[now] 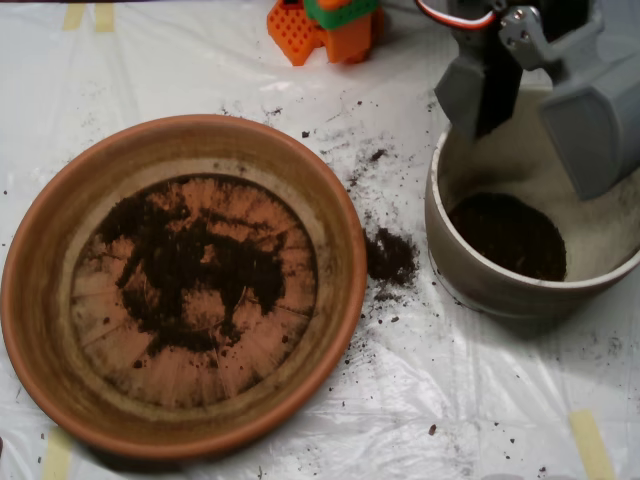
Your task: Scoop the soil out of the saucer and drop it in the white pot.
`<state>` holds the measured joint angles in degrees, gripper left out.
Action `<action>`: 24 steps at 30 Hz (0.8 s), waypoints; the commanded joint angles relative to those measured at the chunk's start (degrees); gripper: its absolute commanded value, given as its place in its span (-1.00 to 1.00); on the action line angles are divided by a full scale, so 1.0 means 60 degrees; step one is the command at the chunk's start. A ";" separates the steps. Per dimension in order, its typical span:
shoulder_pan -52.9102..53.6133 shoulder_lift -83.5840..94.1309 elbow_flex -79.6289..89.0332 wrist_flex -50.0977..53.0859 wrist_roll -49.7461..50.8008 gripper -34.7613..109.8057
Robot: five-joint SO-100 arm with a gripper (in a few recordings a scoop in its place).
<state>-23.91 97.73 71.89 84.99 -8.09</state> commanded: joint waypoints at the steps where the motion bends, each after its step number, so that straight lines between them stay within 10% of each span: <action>1: 0.0249 0.1816 0.0161 -0.0498 0.0161 -0.06; 24: 0.6870 0.4307 0.6152 -0.3647 0.1626 -0.03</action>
<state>13.54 121.73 105.47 66.71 2.99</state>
